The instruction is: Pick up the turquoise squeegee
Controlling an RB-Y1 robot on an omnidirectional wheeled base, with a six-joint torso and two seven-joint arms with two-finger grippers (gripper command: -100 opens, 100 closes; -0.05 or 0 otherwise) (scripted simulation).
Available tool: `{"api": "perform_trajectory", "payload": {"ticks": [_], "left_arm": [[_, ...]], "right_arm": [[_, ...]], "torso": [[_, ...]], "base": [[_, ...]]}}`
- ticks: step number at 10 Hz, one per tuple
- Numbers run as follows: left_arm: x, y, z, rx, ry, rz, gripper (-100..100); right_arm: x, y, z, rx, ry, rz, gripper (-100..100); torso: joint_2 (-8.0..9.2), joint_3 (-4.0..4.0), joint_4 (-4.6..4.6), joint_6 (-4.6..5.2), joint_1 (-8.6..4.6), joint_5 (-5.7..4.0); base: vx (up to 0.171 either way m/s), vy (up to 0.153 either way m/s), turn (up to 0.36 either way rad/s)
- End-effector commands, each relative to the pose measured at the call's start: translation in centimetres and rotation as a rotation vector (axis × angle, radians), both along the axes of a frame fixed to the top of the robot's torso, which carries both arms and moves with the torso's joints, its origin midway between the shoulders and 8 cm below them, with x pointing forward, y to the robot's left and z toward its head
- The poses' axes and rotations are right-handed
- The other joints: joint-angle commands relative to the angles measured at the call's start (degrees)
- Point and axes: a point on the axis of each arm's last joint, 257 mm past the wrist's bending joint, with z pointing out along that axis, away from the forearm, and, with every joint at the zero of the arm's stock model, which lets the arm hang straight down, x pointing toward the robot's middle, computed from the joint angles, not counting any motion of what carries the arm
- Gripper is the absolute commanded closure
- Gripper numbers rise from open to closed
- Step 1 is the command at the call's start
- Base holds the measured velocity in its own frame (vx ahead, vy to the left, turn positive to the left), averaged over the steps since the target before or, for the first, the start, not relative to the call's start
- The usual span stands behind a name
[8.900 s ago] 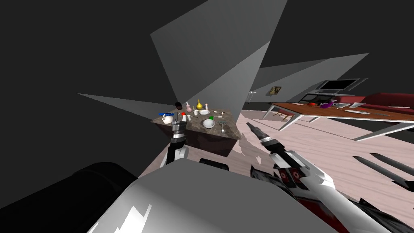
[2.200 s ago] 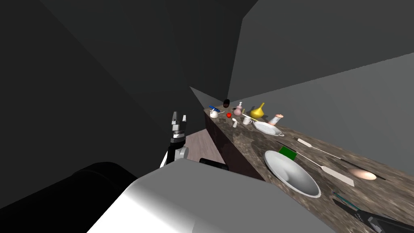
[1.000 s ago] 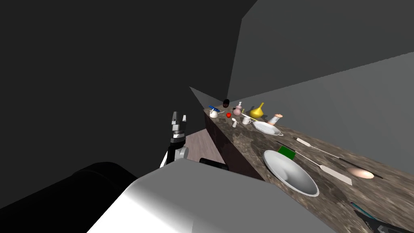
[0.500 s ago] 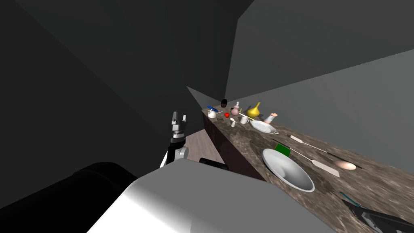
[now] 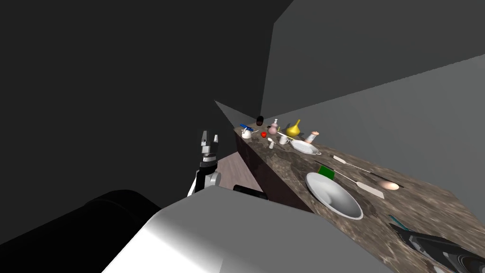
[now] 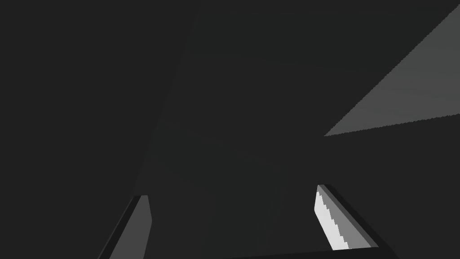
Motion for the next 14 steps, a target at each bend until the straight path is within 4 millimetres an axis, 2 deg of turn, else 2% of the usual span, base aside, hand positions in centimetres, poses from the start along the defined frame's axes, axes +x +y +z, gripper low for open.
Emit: {"api": "perform_trajectory", "payload": {"ticks": [1,2,4,5,6,7,8,9,11,12,13,14], "left_arm": [[0.0,0.0,0.0,0.0,0.0,0.0,0],[0.0,0.0,0.0,0.0,0.0,0.0,0],[0.0,0.0,0.0,0.0,0.0,0.0,0],[0.0,0.0,0.0,0.0,0.0,0.0,0],[0.0,0.0,0.0,0.0,0.0,0.0,0],[0.0,0.0,0.0,0.0,0.0,0.0,0],[0.0,0.0,0.0,0.0,0.0,0.0,0],[0.0,0.0,0.0,0.0,0.0,0.0,0],[0.0,0.0,0.0,0.0,0.0,0.0,0],[0.0,0.0,0.0,0.0,0.0,0.0,0],[0.0,0.0,0.0,0.0,0.0,0.0,0],[0.0,0.0,0.0,0.0,0.0,0.0,0]], "right_arm": [[1.4,0.0,0.3,0.001,-0.022,0.007,100],[0.4,0.3,-0.8,0.012,0.024,0.034,100],[3.3,0.2,0.4,0.002,-0.023,0.046,100],[3.3,0.2,0.4,0.002,-0.023,0.046,100],[2.5,0.5,-0.6,0.013,0.021,0.073,100],[3.9,0.2,0.1,0.002,0.001,0.076,100],[5.2,0.4,0.6,0.001,-0.021,0.084,100],[3.9,0.3,-0.5,0.007,0.037,0.104,100],[6.7,0.4,0.8,-0.001,-0.01,0.117,100],[7.1,0.5,1.0,-0.002,-0.017,0.119,100],[6.0,0.3,0.1,0.003,0.037,0.137,100],[7.6,0.3,0.9,-0.005,0.013,0.145,100]], "torso": [[0.0,0.0,0.0,0.0,0.0,0.0],[0.01,0.01,0.01,0.01,-0.08,-0.02],[0.07,0.02,-0.03,0.19,-0.07,-0.1],[0.06,0.02,-0.02,0.09,-0.07,-0.11],[0.05,0.02,-0.02,0.08,-0.13,-0.12],[0.09,0.02,-0.07,0.35,-0.14,-0.14],[0.1,0.02,-0.06,0.2,-0.1,-0.14],[0.06,0.0,-0.05,0.05,-0.1,-0.14],[0.08,-0.02,-0.12,0.21,-0.1,-0.18],[0.06,-0.02,-0.11,0.08,-0.14,-0.18],[0.07,-0.02,-0.11,0.07,-0.19,-0.17],[0.1,-0.02,-0.16,0.31,-0.19,-0.19]], "base": [[-0.001,0.002,0.026],[0.021,0.019,-0.215],[0.017,0.023,-0.095],[-0.001,0.007,0.044],[0.025,0.02,-0.237],[0.022,0.035,-0.18],[0.004,0.021,-0.006],[0.023,0.033,-0.164],[0.017,0.028,-0.089],[-0.002,0.003,0.027],[0.021,0.021,-0.215],[0.022,0.033,-0.209]]}}
